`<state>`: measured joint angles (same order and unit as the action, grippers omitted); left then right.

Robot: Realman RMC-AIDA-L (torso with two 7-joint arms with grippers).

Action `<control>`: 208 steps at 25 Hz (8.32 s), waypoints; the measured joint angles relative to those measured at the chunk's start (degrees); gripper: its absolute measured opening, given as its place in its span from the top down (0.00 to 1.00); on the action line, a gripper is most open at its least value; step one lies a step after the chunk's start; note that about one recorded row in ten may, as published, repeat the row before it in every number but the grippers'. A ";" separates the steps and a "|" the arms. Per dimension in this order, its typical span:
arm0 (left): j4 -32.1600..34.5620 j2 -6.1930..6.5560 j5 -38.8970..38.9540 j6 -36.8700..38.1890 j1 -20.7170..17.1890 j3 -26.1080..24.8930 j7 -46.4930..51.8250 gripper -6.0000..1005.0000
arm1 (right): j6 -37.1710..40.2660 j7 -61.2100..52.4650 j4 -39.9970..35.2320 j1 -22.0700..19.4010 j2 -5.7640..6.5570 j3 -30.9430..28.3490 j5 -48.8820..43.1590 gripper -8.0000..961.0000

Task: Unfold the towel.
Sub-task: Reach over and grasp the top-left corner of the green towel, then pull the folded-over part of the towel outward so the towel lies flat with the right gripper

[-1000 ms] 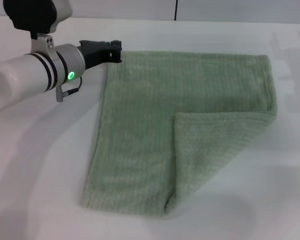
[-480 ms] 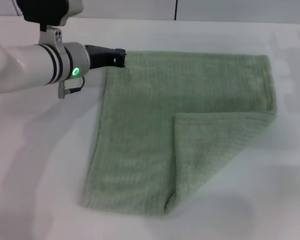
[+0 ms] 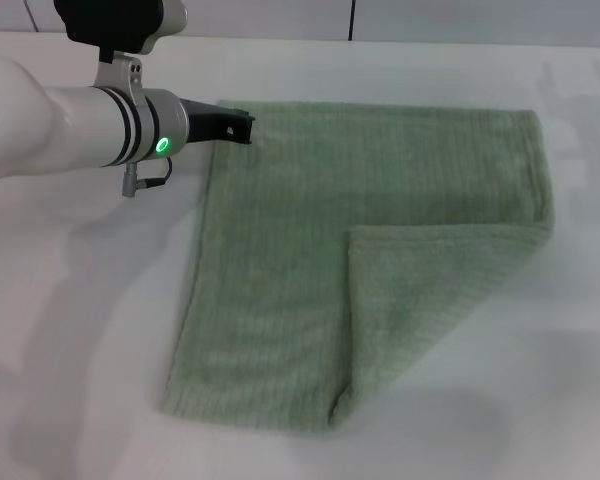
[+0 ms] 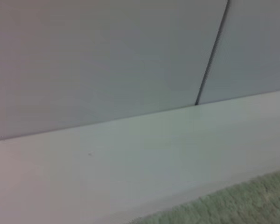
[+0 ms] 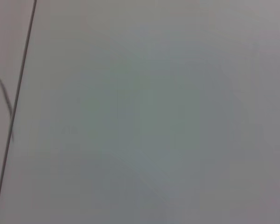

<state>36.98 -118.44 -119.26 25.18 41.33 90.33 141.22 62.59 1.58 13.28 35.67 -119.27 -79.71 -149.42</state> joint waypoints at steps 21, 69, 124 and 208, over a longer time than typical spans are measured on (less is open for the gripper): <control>-1.69 -0.65 0.82 -13.63 -0.75 12.62 5.20 1.00 | -0.01 0.00 0.08 -0.08 0.00 -0.01 -0.08 0.27; -7.29 -0.65 2.46 -10.59 2.43 12.67 5.29 1.00 | -0.01 0.00 0.08 -0.07 0.01 1.44 -0.18 0.27; -7.05 -0.29 2.01 -10.50 2.61 11.88 5.18 1.00 | -92.90 8.05 63.12 -3.27 1.18 -6.70 -8.41 0.27; -7.64 -0.39 1.75 -9.49 3.59 12.15 4.58 1.00 | -137.41 32.16 52.51 10.78 0.38 -14.68 6.93 0.27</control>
<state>29.33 -118.83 -117.51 15.69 44.93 102.48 145.80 -74.82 33.75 65.79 46.45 -118.89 -94.39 -142.49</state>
